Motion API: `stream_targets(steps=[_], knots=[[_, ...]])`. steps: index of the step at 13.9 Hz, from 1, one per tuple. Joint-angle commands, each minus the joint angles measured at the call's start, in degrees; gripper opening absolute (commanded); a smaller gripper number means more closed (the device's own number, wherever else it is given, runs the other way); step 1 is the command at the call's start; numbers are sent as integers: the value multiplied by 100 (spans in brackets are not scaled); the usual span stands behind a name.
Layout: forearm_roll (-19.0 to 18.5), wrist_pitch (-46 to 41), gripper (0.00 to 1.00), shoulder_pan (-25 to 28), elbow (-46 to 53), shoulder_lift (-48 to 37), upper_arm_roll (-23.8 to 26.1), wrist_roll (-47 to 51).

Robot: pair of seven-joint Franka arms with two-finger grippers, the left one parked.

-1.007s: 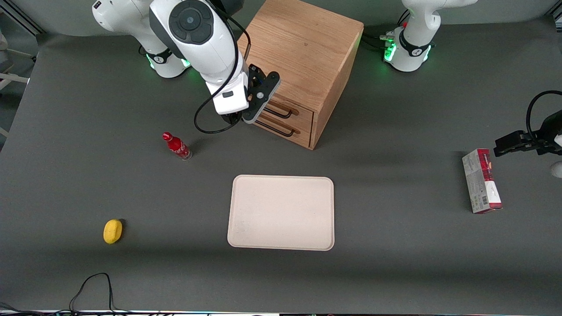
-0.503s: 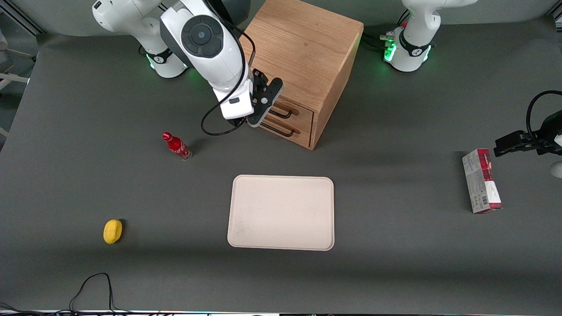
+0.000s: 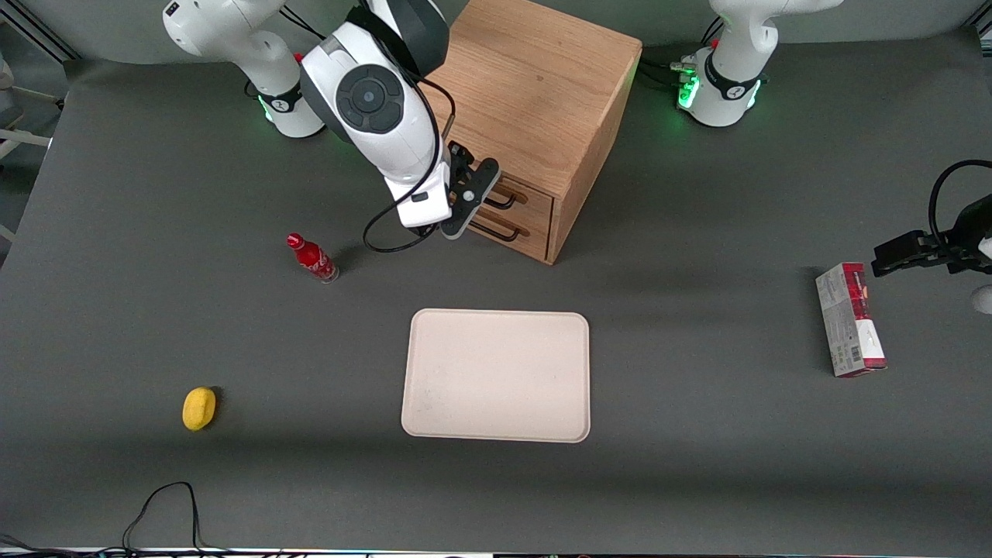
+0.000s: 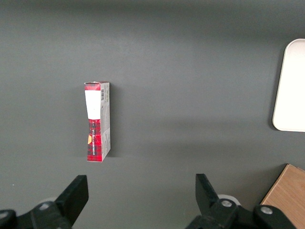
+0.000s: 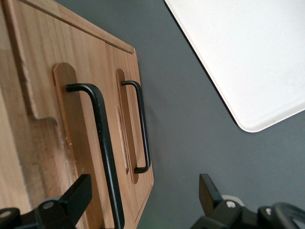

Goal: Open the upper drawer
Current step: 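Pull the handle outward from the cabinet with the right gripper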

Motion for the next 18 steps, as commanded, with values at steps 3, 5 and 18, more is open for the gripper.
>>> stream_targets(steps=[3, 5, 18], knots=[[-52, 501, 100, 146, -477, -90, -41, -121], [-104, 606, 100, 146, -566, -82, -41, -121], [-369, 923, 100, -20, -619, 138, -59, -209]])
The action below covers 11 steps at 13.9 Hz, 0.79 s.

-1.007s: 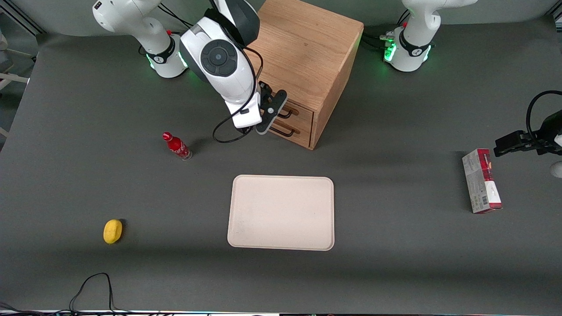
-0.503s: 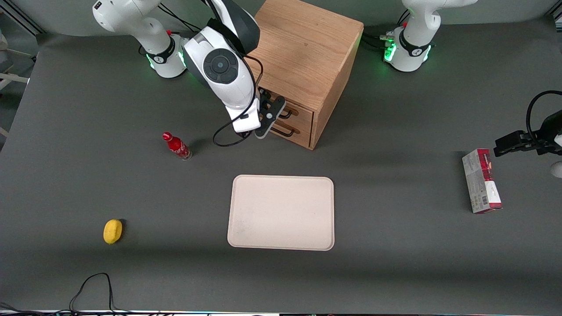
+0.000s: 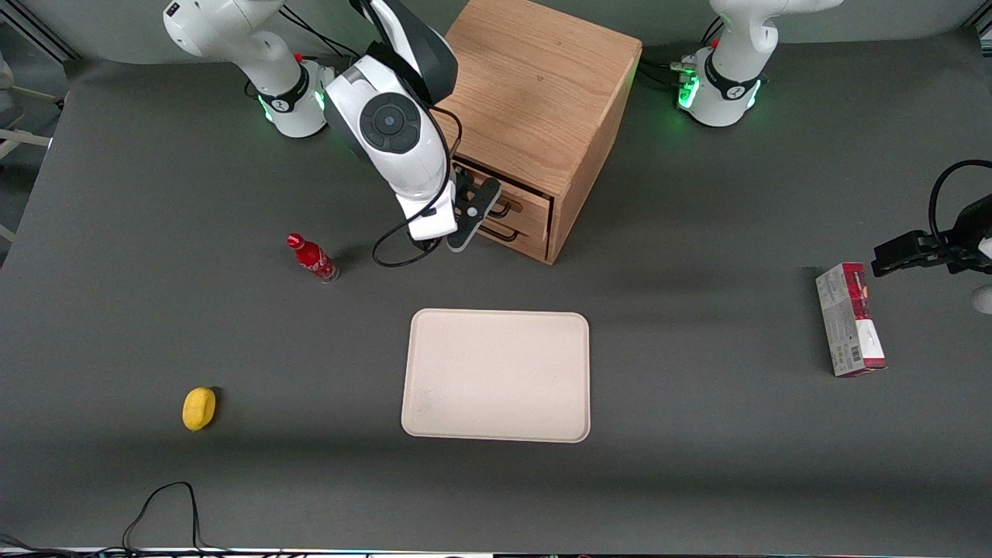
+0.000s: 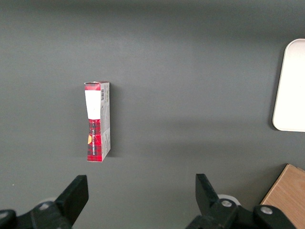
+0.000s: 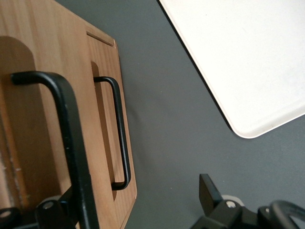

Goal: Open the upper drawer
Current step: 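Pull the handle outward from the cabinet with the right gripper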

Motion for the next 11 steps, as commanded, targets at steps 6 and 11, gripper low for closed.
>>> stream_targets(steps=[6, 11], knots=[[-62, -132, 100, -513, 622, 333, -18, -635], [-71, -228, 100, -732, 1079, 746, -18, -654]])
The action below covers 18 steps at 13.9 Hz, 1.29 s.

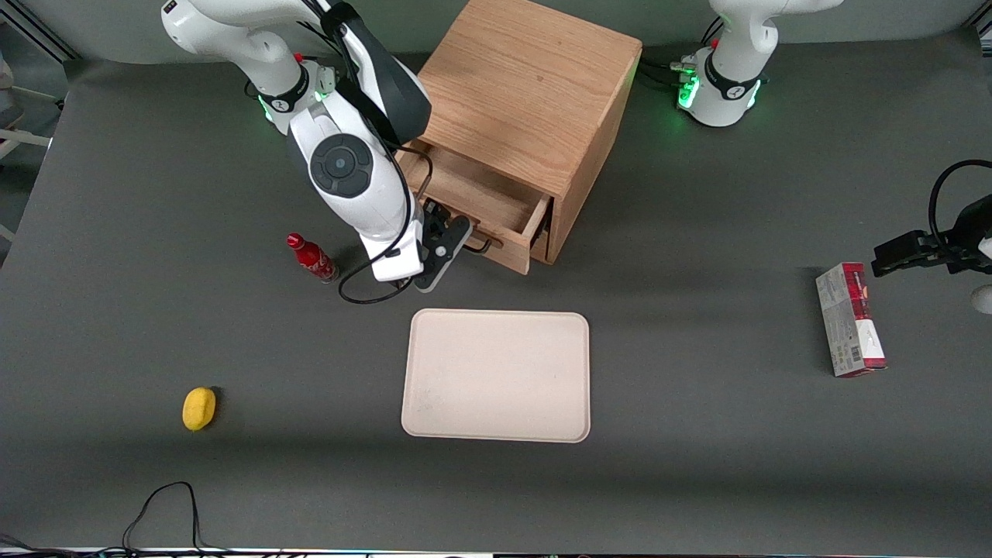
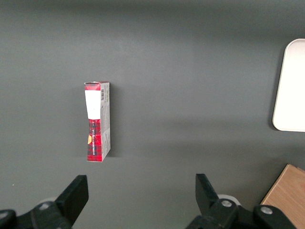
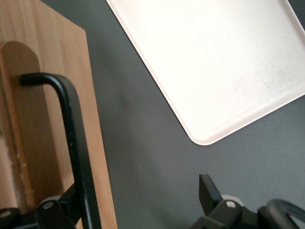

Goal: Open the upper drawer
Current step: 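Pull the handle outward from the cabinet with the right gripper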

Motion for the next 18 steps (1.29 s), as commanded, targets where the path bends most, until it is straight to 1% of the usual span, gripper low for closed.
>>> stream_targets(steps=[1, 3, 5, 9, 18], knots=[[-60, -314, 100, -143, 622, 410, 7, -112], [-59, -639, 100, -240, 1104, 682, 7, -112], [-51, -780, 100, -389, 1361, 842, 7, -190], [-24, -781, 100, -565, 1581, 1017, 7, -375], [-16, -790, 100, -943, 1977, 1299, 25, -384]])
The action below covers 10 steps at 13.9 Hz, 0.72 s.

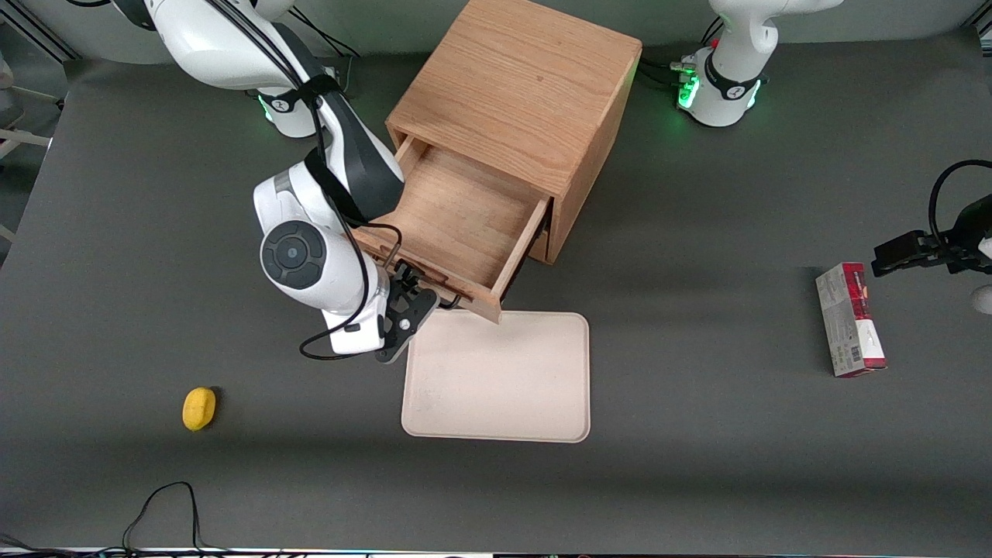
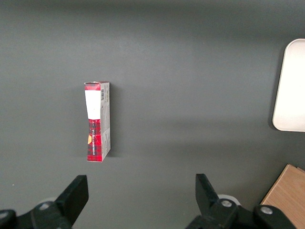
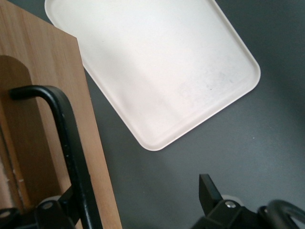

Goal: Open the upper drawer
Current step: 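Pull the handle outward from the cabinet with the right gripper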

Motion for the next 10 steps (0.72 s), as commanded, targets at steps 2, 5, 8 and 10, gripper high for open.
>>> stream_targets(steps=[2, 5, 8, 10], knots=[[-16, -137, 100, -225, 394, 239, 28, -130], [-16, -137, 100, -296, 455, 292, 20, -130], [-16, -137, 100, -366, 692, 476, 28, -138], [-16, -146, 100, -419, 815, 573, 46, -147]])
